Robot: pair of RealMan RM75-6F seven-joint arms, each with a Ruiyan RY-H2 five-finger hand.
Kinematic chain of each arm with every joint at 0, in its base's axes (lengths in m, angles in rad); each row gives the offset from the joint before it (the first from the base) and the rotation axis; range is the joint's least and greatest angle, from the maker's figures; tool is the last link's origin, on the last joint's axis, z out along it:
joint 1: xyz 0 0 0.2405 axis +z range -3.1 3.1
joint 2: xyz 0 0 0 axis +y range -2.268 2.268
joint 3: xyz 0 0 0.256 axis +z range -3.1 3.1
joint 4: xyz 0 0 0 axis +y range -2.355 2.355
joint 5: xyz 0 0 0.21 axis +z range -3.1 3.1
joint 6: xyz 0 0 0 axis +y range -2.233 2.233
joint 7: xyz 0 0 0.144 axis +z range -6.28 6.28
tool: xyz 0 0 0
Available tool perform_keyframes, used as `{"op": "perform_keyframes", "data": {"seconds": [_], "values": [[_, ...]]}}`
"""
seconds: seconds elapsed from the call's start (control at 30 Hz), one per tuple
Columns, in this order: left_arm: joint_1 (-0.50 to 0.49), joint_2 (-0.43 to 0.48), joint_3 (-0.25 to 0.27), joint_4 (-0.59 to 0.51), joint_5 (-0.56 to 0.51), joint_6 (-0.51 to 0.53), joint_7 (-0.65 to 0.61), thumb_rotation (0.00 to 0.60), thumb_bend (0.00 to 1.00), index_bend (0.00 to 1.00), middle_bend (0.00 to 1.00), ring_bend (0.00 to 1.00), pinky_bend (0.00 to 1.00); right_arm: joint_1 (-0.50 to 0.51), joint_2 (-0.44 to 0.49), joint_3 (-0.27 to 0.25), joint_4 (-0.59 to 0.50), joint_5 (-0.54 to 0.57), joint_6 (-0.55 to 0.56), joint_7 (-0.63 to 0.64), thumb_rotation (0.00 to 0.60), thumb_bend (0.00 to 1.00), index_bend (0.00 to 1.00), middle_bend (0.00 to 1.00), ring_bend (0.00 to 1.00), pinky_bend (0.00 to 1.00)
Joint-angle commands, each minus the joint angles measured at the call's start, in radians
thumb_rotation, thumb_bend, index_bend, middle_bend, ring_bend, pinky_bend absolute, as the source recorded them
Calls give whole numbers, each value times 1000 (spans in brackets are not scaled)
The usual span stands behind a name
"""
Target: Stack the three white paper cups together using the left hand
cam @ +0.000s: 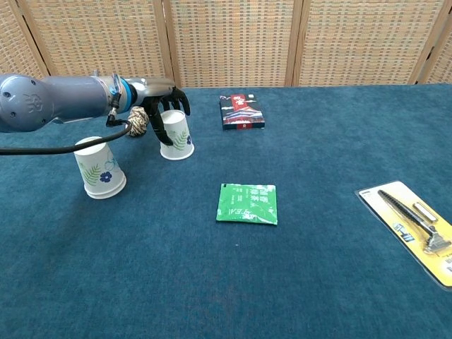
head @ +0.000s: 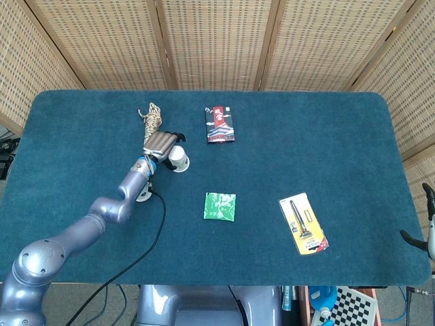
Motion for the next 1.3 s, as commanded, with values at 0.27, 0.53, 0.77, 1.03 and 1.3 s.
{"op": "perform_keyframes", "data": {"seconds": [0.27,0.53,0.77,1.03,1.3], "values": [[2,-30,-5,53,81,12,-73,600,125,433,438,375,397,2,-4,-1,4,0,-1,-3,600,0,21,0,0,0],[17,-5,-13,31,117,29,-115,600,125,464,464,399,402,2,-6,-3,4,-2,-2,-6,600,0,21,0,0,0],[42,92,-28,-102,156,114,-127,600,125,465,466,401,402,3,-8,-7,1,-8,-2,-12,600,0,21,0,0,0],[114,354,-25,-476,161,199,-37,600,125,465,468,401,402,8,-15,-16,-3,-21,-3,-29,600,0,21,0,0,0],[228,602,40,-791,175,257,12,600,125,465,468,401,402,12,-21,-22,-4,-28,-9,-39,600,0,21,0,0,0]]}}
